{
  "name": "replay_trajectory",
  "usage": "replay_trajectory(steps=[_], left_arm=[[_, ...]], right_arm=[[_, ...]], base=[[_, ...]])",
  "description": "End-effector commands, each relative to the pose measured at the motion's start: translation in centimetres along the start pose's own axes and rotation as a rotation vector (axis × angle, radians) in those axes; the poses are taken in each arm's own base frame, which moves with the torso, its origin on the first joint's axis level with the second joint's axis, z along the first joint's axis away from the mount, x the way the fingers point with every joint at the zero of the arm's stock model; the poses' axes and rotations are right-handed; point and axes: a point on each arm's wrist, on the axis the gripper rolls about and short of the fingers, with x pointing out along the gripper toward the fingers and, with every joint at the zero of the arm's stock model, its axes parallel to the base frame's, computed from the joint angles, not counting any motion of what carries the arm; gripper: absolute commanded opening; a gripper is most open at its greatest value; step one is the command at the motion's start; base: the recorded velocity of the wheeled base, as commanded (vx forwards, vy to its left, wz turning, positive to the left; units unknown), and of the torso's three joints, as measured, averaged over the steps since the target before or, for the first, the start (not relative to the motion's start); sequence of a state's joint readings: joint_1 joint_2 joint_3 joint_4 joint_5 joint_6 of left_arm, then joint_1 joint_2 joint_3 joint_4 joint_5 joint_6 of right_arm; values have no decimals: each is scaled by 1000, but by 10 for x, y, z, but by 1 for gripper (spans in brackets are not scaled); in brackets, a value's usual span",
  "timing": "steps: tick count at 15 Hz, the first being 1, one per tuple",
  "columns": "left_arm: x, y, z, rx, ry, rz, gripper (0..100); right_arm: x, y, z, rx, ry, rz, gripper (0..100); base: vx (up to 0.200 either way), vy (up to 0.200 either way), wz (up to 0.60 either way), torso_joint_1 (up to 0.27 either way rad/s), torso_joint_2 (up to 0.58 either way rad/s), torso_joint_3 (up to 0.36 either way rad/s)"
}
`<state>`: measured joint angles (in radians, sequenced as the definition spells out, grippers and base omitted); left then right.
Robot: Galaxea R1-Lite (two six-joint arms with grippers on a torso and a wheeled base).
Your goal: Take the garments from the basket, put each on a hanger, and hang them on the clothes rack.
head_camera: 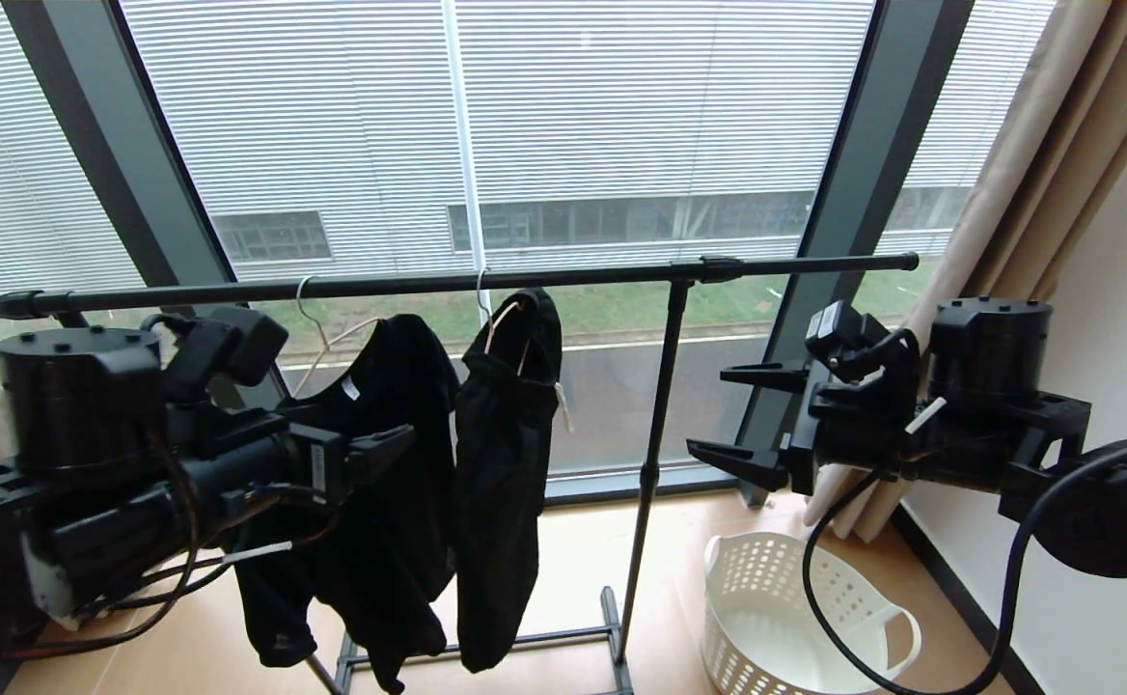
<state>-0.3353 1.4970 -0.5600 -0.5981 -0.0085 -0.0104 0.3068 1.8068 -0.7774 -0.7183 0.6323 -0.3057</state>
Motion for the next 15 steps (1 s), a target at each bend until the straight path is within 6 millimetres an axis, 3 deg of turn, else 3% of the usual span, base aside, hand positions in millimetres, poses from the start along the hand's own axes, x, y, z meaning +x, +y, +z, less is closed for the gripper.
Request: replay_trajectory(steps=[1, 3, 5, 6, 7, 10, 12, 15], left_arm=[[-92, 1, -18, -2, -71, 38, 100], [-128, 1, -30, -4, -91, 70, 100], [-167, 1, -48, -7, -93, 79, 100], [-172, 1, -50, -7, -97, 80, 100], [-190, 1, -62, -8, -116, 80, 100], [-214, 2, -88, -15, -145, 149, 100], [-233, 1, -117, -12, -185, 204, 100], [-237, -1, -151, 51, -149, 290, 100]], right_arm=[[-24, 30, 20, -45, -13, -95, 100], [-44, 48, 25, -63, -10, -227, 100], [-78, 76, 26, -55, -31, -312, 100], [-84, 79, 26, -51, -38, -326, 100], [-107, 91, 24, -39, -56, -392, 100], [-138, 109, 12, -23, -39, -512, 100], [-169, 131, -5, -16, -41, -551, 100], [-206, 160, -33, 3, -16, -563, 100]], base=[[0, 0, 0, 0, 0, 0], [0, 0, 0, 0, 0, 0], [0, 0, 0, 0, 0, 0], [0, 0, 0, 0, 0, 0], [0, 0, 0, 0, 0, 0], [0, 0, 0, 0, 0, 0], [0, 0, 0, 0, 0, 0], [0, 0, 0, 0, 0, 0]])
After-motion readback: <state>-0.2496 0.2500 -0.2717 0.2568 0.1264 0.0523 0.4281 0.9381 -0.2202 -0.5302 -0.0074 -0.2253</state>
